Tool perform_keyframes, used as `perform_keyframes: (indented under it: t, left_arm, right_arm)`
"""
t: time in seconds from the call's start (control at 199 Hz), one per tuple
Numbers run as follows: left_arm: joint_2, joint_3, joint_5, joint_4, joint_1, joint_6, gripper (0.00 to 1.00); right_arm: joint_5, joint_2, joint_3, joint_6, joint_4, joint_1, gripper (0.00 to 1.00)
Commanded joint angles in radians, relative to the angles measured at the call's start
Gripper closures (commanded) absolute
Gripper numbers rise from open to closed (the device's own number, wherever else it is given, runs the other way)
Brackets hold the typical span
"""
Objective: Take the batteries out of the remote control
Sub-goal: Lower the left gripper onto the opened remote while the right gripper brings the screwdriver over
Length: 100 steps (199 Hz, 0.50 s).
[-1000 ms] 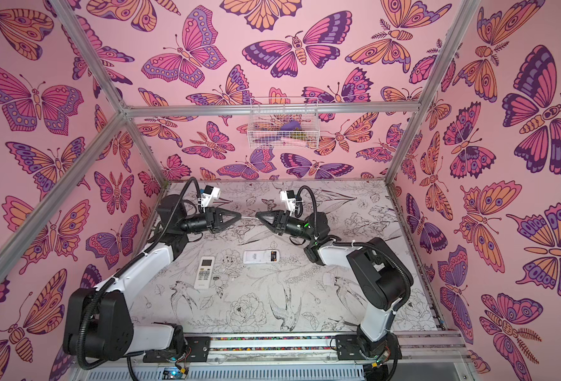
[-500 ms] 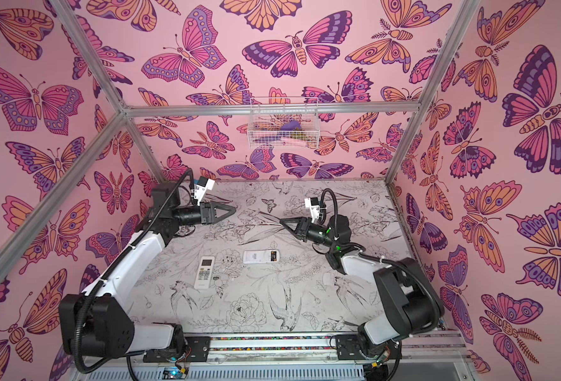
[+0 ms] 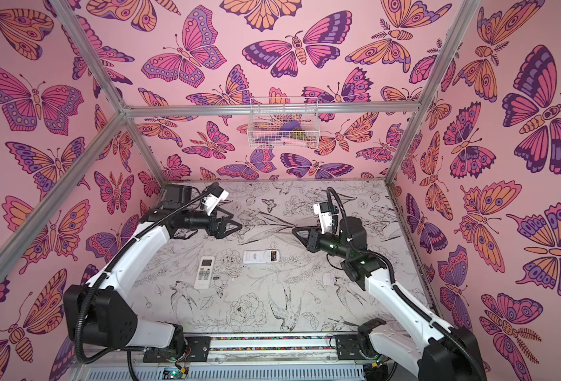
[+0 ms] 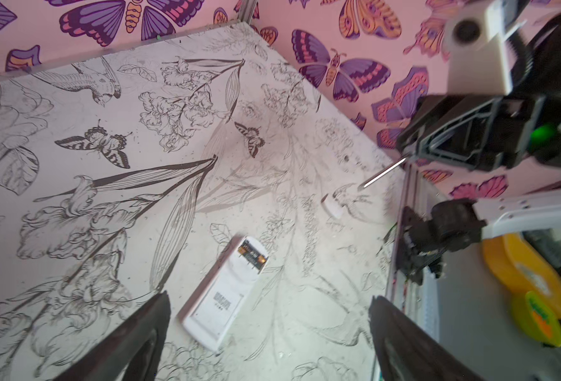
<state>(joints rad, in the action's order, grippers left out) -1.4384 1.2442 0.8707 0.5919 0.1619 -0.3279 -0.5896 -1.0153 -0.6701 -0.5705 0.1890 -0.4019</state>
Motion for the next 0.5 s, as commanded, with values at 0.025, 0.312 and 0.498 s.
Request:
perform_keyframes:
  t: [0.025, 0.312, 0.498]
  left_arm:
    - [-0.012, -0.008, -0.106, 0.044, 0.049, -0.243, 0.02]
    - [-0.058, -0.100, -0.182, -0.034, 0.115, -0.435, 0.00]
    - [-0.094, -0.160, -0.238, -0.070, 0.176, -0.584, 0.00]
  right_arm:
    - [0.104, 0.056, 0.016, 0.175, -0.140, 0.003, 1.00]
    - [0.136, 0.103, 0.027, 0.379, -0.211, -0.001, 1.00]
    - [0.113, 0.077, 0.027, 0.531, -0.223, -0.001, 1.00]
